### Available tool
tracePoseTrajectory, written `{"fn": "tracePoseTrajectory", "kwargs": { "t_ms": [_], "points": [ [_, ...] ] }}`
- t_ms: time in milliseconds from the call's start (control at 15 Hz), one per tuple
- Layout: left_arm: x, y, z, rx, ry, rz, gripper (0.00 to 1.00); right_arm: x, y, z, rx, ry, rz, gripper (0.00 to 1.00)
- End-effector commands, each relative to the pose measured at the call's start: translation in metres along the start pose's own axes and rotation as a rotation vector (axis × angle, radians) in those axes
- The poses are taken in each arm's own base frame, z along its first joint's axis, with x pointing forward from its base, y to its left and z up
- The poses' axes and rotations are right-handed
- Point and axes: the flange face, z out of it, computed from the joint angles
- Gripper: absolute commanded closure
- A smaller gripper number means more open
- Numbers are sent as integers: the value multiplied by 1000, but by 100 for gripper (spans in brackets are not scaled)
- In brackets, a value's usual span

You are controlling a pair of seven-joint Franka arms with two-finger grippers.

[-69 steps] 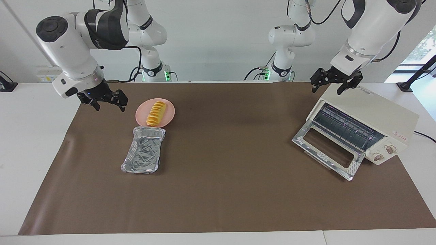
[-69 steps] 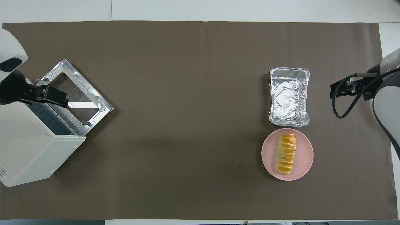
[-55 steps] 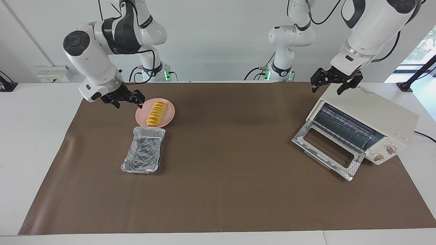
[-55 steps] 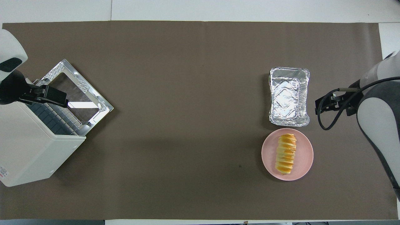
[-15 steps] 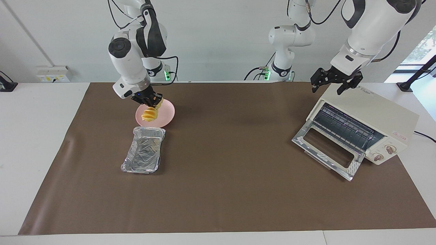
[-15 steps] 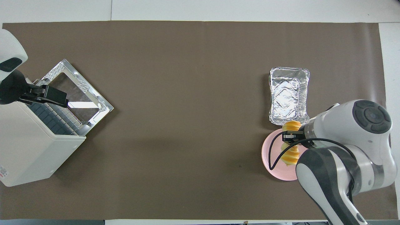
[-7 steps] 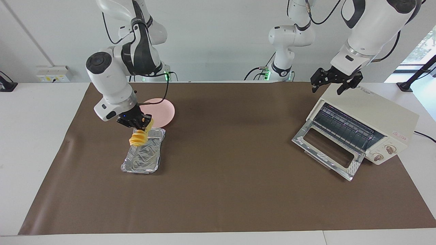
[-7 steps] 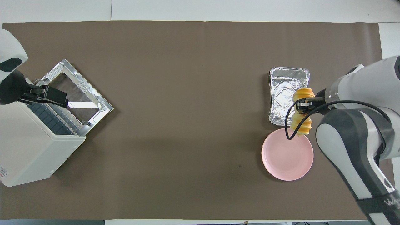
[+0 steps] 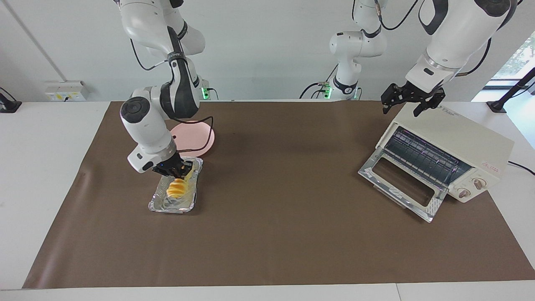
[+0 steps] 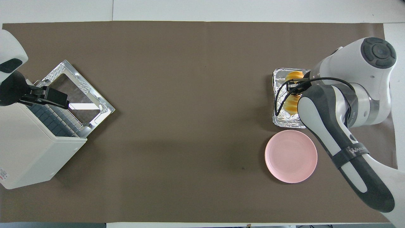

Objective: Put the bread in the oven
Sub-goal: 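Lower the bread into the foil tray and open the right gripper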

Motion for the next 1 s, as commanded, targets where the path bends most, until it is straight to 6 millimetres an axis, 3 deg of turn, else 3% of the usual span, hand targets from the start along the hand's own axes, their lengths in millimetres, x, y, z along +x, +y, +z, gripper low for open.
{"fn": "tracePoseTrajectory", "kwargs": {
  "t_ms": [0,267,334,401,535,735,936],
  "points": [
    [-6,-3,-2,14,3,3,0,-14,6,19,-8,-4,-18,100],
    [-6,-3,-2,14,3,3,0,-23,3,39,-9,4,-21,100],
    [-6,-3,-2,14,3,3,0,-23,3,40,-8,12,-24,72],
    [-6,-3,-2,14,3,3,0,-22,4,40,-8,12,-30,3],
    [-6,-3,-2,14,3,3,0,-19,9,36,-8,14,-61,0],
    [-6,-2,-2,14,3,5,0,-3,10,4,-11,1,-66,0],
    [-6,-3,-2,14,3,3,0,3,38,3,-12,-1,-89,0]
  ]
}}
